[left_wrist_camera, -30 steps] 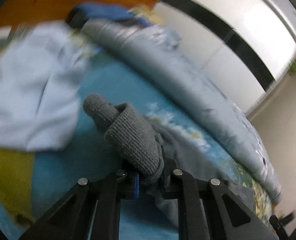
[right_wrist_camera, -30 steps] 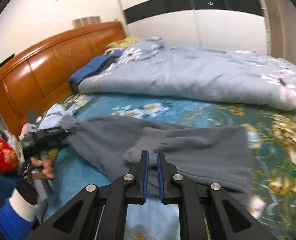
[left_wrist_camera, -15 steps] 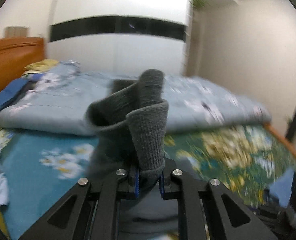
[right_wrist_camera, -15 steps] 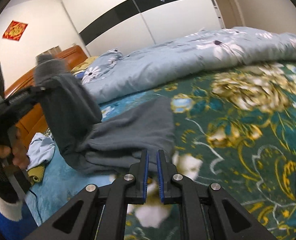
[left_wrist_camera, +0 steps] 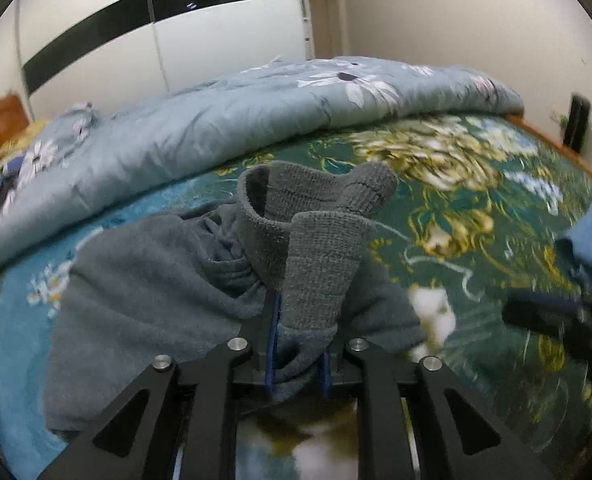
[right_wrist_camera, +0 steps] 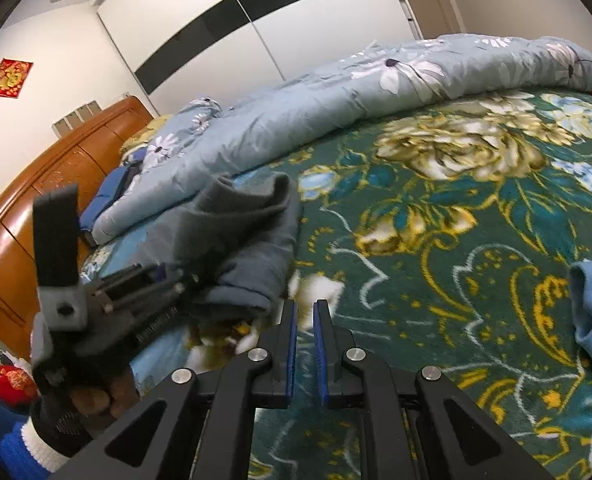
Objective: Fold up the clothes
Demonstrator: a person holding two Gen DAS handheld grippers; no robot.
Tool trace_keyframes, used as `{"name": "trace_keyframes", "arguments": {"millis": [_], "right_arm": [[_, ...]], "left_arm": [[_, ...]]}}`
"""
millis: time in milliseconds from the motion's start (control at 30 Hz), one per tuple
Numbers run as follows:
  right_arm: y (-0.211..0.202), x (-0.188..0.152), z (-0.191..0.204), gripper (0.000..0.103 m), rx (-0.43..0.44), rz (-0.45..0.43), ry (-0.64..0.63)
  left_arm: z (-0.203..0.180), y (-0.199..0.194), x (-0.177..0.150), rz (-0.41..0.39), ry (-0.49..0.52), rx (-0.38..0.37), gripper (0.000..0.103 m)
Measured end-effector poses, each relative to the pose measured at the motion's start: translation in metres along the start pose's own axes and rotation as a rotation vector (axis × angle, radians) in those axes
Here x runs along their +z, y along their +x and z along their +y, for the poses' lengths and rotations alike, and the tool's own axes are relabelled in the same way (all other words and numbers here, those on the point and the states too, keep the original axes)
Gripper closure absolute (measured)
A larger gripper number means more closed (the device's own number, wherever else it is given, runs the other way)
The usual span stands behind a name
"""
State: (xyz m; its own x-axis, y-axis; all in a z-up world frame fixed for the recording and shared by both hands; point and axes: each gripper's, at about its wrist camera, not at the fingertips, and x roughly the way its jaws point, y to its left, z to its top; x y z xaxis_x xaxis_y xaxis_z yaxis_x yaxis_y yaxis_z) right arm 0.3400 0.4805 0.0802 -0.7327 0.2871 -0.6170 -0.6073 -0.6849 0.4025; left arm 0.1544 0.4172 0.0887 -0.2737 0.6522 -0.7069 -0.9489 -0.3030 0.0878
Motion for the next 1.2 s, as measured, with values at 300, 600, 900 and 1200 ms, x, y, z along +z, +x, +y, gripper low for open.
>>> {"name": "trace_keyframes", "arguments": {"millis": [300,600,900,1200], "right_arm": [[0.012,0.033,0.023,0.048,0.166,-0.058,0.039],[0.07,0.07,0.08,0.047,0.106,0.047,-0.185],[0.115,0.082,0.079,0.047,0.081,0.188,-0.156],[0.119,0.103,0.084,0.098,0.115,0.17,-0.1]], "left_arm": [[0.077,-0.063,-0.034,-0.109,-0.279,-0.147,0.053],[0.173,-0.024,-0.056,0.003,-0.575,0.012,0.052],[0.176,-0.02,-0.081,0.01,-0.591,-0.045,0.051],[0.179,-0.027,-0.085,-0.006,-0.613,-0.075,0.046]]}}
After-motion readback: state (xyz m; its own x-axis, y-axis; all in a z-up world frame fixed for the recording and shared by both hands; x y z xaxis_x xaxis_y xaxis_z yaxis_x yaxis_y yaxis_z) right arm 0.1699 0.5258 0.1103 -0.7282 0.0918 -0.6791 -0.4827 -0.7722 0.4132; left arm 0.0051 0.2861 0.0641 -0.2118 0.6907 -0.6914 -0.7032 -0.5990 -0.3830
